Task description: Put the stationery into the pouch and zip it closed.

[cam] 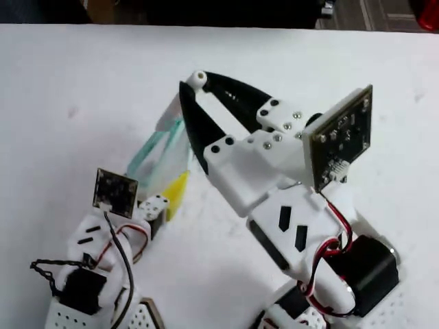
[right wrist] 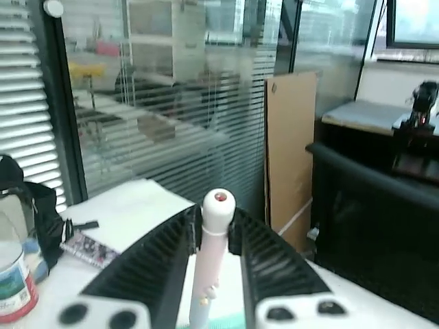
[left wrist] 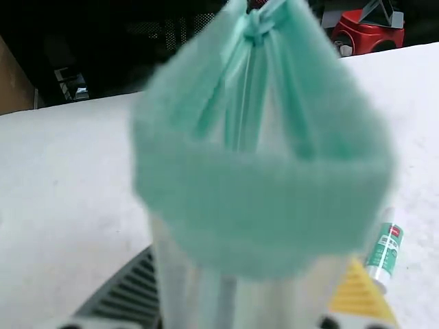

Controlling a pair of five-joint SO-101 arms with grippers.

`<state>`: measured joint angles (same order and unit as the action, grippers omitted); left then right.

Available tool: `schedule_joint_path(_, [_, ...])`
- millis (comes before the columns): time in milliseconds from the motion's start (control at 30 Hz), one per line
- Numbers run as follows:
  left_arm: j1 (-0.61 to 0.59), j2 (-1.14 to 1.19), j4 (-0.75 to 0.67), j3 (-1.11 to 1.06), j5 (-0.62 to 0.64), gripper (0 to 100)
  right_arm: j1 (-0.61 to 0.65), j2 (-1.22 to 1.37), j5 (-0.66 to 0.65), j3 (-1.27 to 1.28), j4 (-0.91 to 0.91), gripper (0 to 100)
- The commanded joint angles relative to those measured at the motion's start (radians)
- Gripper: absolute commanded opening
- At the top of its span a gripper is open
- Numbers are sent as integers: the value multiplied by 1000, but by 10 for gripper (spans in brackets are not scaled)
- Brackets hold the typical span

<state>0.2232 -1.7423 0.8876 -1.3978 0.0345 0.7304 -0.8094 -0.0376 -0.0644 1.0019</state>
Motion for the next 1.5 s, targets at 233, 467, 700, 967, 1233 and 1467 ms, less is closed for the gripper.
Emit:
schedule_joint_path(233, [21, 5, 11, 15, 8, 245, 58, 70, 12, -26, 64, 16])
schedule_joint_path(467, [16, 5, 17, 18, 12, 273, 73, 206, 12, -66, 70, 133])
schedule_joint_path(700, [16, 5, 18, 18, 11, 282, 44, 110, 11, -89, 85, 245])
schedule_joint_path(967, [15, 5, 18, 18, 11, 282, -151, 99, 57, -26, 91, 241])
schedule_joint_path(1233, [15, 5, 18, 18, 12, 282, -421, 237, 219, 195, 91, 241])
schedule_joint_path(1467, [15, 5, 18, 14, 8, 282, -519, 582, 362, 222, 70, 242])
